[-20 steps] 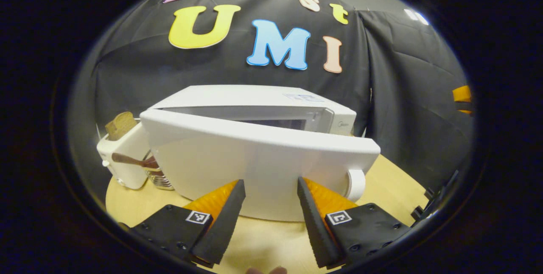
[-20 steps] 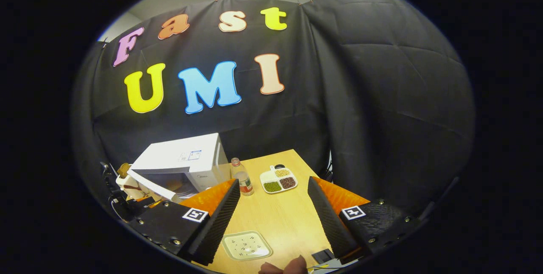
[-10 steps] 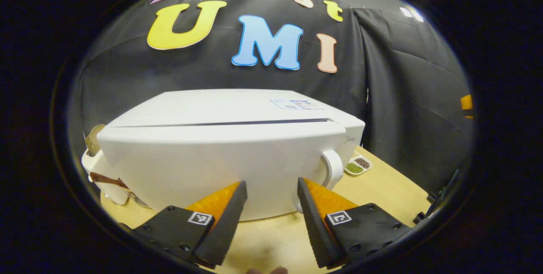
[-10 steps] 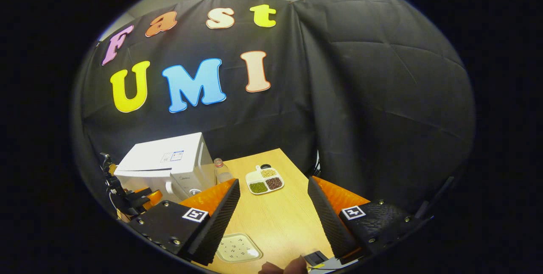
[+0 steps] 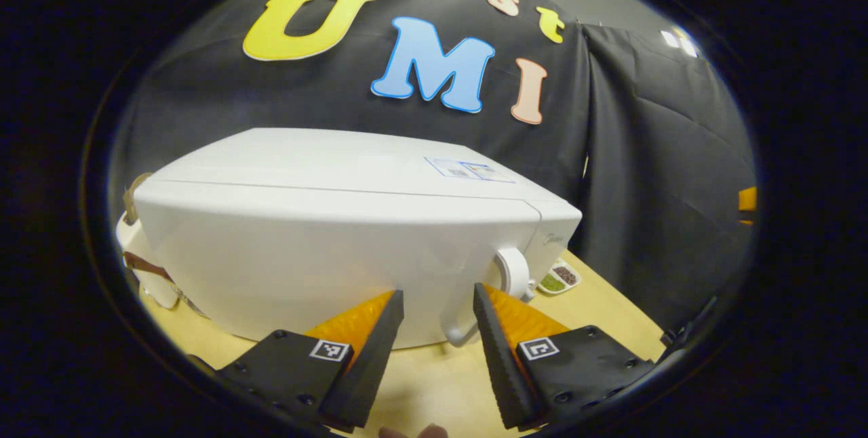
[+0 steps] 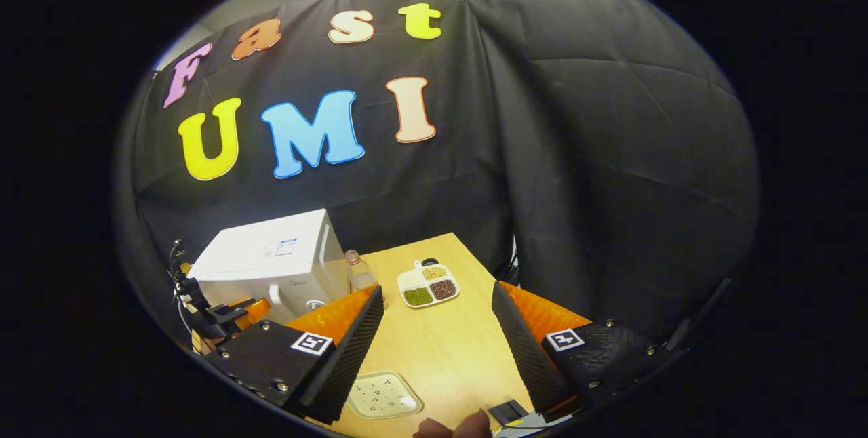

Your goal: Open the microwave oven with the left hand, put the food in, and close the microwave oven.

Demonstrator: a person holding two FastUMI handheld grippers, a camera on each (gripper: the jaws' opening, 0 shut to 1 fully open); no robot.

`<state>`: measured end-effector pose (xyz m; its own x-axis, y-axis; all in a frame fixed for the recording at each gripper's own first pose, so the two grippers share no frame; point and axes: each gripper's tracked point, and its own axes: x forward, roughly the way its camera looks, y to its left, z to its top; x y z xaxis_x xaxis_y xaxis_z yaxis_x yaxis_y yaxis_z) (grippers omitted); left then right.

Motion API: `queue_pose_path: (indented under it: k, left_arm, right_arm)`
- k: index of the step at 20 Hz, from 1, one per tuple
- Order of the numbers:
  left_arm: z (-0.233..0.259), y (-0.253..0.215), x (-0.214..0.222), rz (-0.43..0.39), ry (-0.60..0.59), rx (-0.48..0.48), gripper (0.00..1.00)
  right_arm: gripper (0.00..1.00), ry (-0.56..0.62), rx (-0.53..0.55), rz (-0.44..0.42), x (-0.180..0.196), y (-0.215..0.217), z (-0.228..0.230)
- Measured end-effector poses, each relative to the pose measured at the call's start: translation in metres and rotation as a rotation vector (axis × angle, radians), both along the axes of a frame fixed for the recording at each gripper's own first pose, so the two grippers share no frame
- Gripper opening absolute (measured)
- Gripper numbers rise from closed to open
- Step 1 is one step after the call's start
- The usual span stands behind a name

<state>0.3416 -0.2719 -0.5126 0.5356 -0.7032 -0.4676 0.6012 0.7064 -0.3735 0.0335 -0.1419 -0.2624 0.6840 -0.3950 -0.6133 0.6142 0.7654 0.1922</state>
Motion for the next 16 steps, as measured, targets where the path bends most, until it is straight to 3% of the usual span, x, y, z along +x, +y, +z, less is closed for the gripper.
queue_pose_path:
  k: [9,13,16]
  left_arm:
    - [0.058,0.037,-0.032,0.102,-0.011,-0.037,0.8]
    - [0.102,0.084,-0.064,0.166,-0.033,-0.028,0.8]
    - [0.164,0.119,-0.098,0.235,-0.077,-0.044,0.8]
  right_arm:
    - [0.98,-0.092,0.016,0.026,-0.018,-0.001,0.021]
    - [0.98,-0.143,0.027,0.082,-0.025,0.007,0.029]
    - [0.98,-0.204,0.074,0.16,-0.027,0.021,0.038]
